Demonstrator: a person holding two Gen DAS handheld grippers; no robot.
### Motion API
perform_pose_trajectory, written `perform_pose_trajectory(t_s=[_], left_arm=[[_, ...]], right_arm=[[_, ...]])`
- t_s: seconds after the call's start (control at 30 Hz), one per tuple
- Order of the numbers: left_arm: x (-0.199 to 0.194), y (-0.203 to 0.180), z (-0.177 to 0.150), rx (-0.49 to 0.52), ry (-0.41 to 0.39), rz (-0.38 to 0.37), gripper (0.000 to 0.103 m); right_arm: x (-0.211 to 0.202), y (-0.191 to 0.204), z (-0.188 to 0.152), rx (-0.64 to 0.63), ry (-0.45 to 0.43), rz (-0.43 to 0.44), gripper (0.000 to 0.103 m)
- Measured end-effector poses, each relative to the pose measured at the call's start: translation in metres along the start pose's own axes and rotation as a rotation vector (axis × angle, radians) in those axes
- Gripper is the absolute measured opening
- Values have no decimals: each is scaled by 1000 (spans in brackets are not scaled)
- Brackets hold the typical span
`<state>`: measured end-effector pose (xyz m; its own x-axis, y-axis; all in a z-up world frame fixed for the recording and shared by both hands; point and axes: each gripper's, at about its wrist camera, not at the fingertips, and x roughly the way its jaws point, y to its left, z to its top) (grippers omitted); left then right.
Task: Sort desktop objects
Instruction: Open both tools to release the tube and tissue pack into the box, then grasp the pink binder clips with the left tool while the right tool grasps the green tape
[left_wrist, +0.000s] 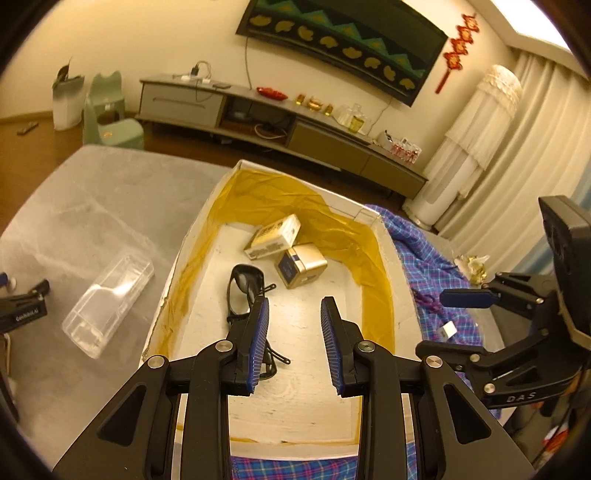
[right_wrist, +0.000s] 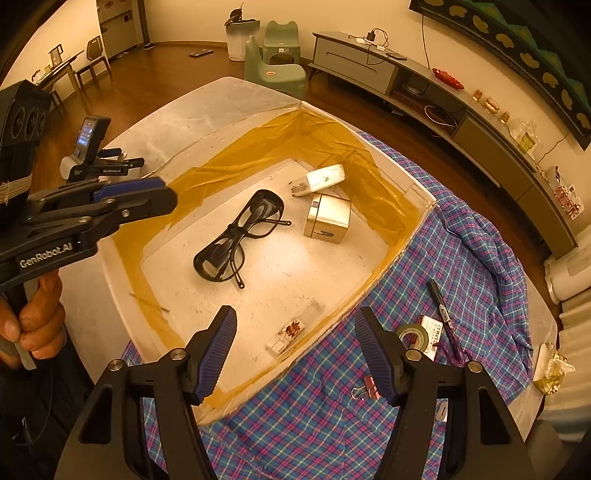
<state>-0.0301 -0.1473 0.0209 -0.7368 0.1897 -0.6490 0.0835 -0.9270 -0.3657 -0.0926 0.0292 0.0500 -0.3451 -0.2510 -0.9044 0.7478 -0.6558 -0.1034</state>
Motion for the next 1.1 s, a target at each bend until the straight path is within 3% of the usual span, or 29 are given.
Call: perform_pose_trajectory(t_s=[0.33, 0.57, 0.83, 0.97, 1.1], left_arm=[[-6, -23, -12, 64, -26, -21, 31], [-11, -62, -28, 157, -42, -80, 31], [-7, -119, -52, 277, -8, -183, 31], [6, -150, -65, 328, 34, -217, 31], [24, -177, -78, 361, 92, -247, 31]], right_arm=[[-21, 4, -21, 16, -39, 20, 68], [-45, -5, -45, 70, -163, 47, 68], [-64, -72, -92, 284, -265, 36, 68], [-46, -109, -115, 386, -245, 26, 68], [-9, -123, -120, 378, -183, 16, 63]])
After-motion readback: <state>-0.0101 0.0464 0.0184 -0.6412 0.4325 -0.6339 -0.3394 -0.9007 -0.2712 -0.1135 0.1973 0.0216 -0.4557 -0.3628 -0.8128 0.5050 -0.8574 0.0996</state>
